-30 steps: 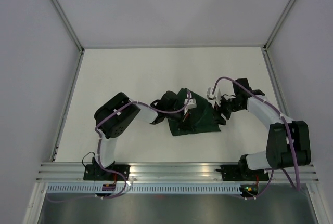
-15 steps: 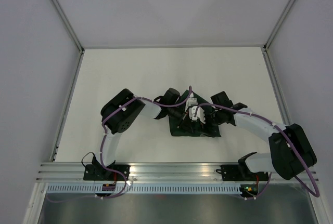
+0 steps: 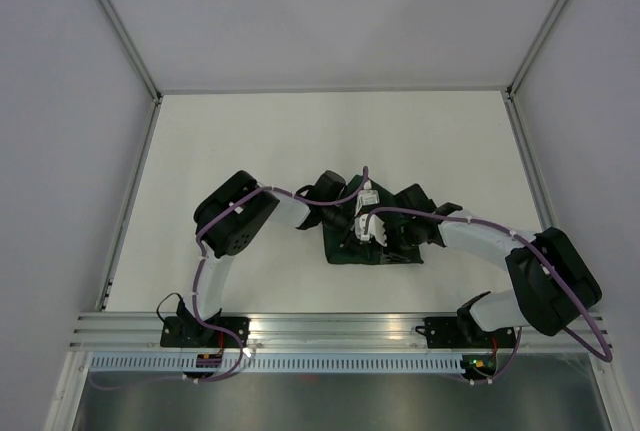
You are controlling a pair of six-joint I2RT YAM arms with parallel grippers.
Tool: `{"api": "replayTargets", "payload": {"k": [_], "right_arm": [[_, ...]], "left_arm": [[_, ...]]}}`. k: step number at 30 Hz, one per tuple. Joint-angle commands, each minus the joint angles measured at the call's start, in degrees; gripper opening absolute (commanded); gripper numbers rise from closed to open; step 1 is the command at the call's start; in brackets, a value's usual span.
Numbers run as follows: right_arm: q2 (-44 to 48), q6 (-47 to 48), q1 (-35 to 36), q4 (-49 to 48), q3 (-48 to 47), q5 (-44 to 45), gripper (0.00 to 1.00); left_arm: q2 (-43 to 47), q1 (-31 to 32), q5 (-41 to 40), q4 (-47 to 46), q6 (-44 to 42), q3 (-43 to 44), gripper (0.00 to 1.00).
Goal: Fold the napkin, place the utensils inside, and roll it up
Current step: Roll the napkin with the utensil
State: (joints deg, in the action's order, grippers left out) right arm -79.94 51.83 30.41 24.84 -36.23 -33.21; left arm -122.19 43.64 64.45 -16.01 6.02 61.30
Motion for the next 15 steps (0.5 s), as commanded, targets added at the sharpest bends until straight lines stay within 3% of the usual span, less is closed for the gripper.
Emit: {"api": "replayTargets", "payload": {"k": [1, 2, 5, 15], "right_arm": [[-1.53, 0.2, 0.0, -0.41, -0.77, 0.43, 0.24], [-1.79, 0.28, 0.0, 0.2, -1.04, 0.43, 0.2], [-3.29, 1.16, 0.0, 3.28, -1.91, -0.89, 0.18], [-15.06, 7.31, -2.46, 16.18, -9.03, -7.91, 0.15]], "left_arm": [[0.09, 0.13, -9.5, 4.5, -1.1, -3.63, 0.26], [1.33, -0.04, -10.3, 1.89, -0.06, -4.51, 0.34], [5.9, -1.09, -13.02, -4.0, 2.84, -7.85, 0.44], [18.28, -2.15, -24.96, -10.79, 5.4, -14.18, 0.49]]}}
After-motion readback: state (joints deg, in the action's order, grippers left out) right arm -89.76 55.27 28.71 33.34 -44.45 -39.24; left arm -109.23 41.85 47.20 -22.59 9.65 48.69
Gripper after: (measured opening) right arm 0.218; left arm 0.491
